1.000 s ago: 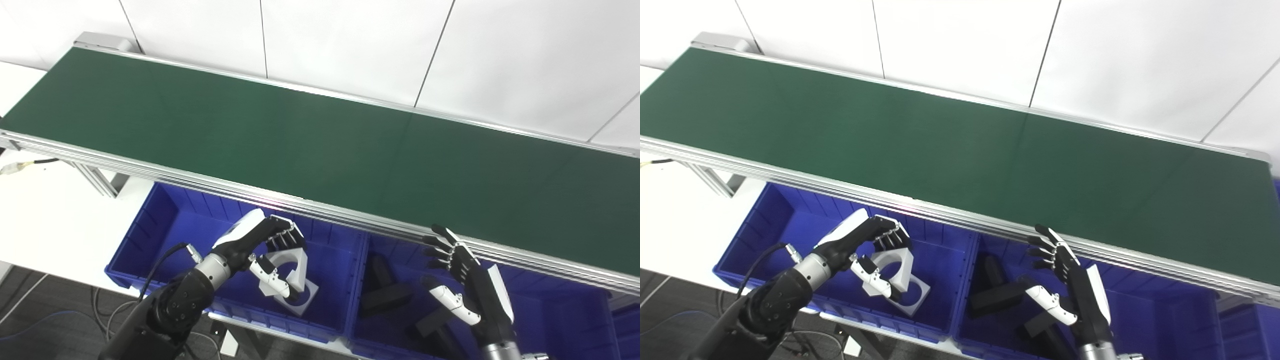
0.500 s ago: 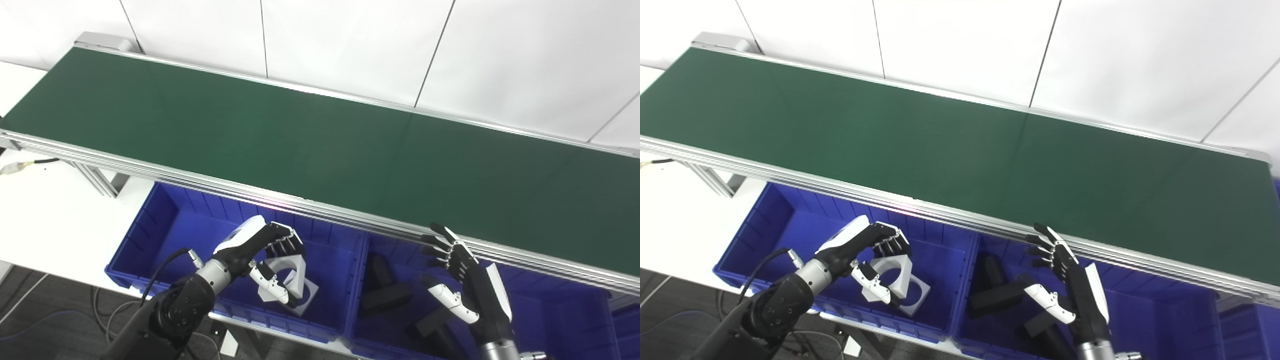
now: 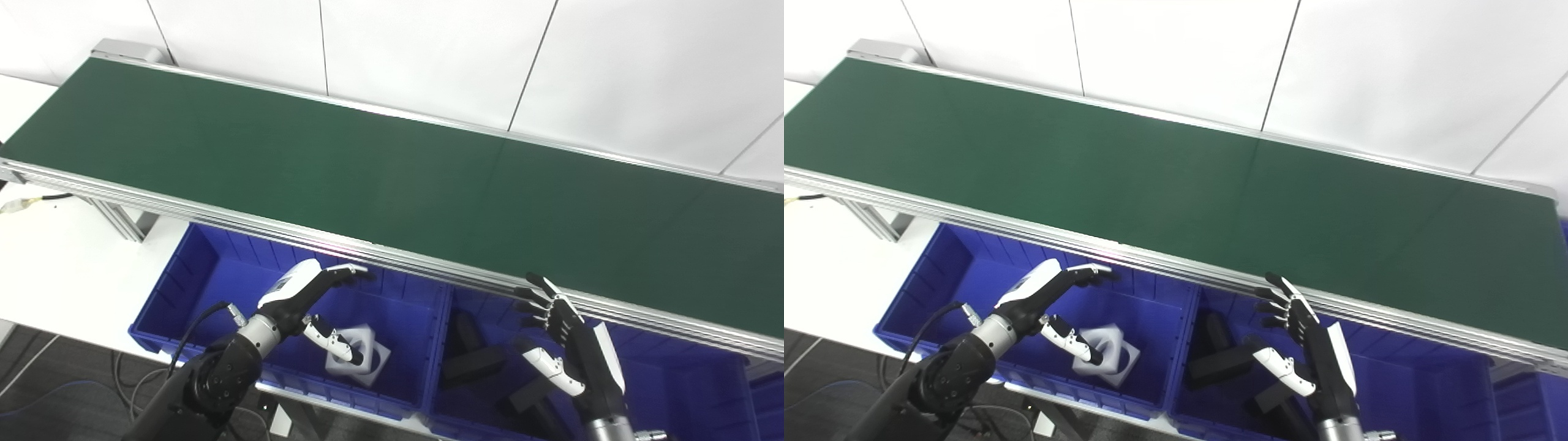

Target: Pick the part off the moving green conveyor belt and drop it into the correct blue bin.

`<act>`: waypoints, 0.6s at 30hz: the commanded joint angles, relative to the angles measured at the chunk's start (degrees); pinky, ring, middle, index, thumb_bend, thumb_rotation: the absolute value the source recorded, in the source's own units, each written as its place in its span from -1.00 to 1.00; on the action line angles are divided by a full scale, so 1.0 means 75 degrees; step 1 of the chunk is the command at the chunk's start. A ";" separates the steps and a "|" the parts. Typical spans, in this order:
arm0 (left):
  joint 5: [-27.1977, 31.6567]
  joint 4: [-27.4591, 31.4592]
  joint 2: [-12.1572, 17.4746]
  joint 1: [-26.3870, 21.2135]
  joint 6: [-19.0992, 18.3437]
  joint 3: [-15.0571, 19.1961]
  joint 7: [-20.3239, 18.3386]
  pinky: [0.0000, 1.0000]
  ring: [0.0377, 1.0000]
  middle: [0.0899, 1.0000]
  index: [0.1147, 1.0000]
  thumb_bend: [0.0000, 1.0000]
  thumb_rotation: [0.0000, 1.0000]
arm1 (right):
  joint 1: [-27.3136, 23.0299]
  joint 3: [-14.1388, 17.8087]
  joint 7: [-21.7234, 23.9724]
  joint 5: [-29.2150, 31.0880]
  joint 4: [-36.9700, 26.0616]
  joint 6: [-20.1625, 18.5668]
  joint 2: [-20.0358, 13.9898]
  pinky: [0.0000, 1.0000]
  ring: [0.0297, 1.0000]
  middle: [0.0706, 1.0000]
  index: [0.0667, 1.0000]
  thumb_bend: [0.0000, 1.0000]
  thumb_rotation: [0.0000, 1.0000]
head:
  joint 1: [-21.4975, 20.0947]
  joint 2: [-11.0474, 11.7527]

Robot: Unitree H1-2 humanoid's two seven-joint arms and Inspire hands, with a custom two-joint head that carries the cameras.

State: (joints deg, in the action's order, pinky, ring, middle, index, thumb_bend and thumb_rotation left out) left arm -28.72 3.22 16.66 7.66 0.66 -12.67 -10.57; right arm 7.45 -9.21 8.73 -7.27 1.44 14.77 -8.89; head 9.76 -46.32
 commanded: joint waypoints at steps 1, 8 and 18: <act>-0.0099 0.0251 0.0080 -0.0018 -0.0080 0.0009 0.0066 0.70 0.80 0.87 0.75 0.93 -0.69 | -0.0089 0.0042 -0.0040 0.0021 -0.0168 0.0063 0.0025 0.32 0.47 0.57 0.74 0.47 0.24 | -0.0016 0.0017; -0.0130 0.0182 0.0125 -0.0048 0.0050 -0.0029 0.0114 0.73 0.81 0.89 0.84 1.00 -0.60 | -0.0102 0.0036 -0.0053 -0.0016 -0.0106 0.0113 0.0037 0.32 0.46 0.57 0.74 0.44 0.20 | -0.0096 0.0085; 0.0665 0.0431 -0.0008 -0.0024 0.0168 0.0054 0.0001 0.61 0.77 0.82 0.79 1.00 -0.55 | -0.0146 -0.0022 -0.0151 -0.0148 0.0243 0.0380 0.0096 0.34 0.47 0.57 0.73 0.40 0.15 | -0.0346 0.0480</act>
State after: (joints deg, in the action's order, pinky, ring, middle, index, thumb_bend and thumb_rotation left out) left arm -24.84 4.51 16.61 7.76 -0.21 -12.63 -10.86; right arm 7.12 -9.35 7.99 -8.35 4.17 14.80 -8.48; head 7.12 -42.72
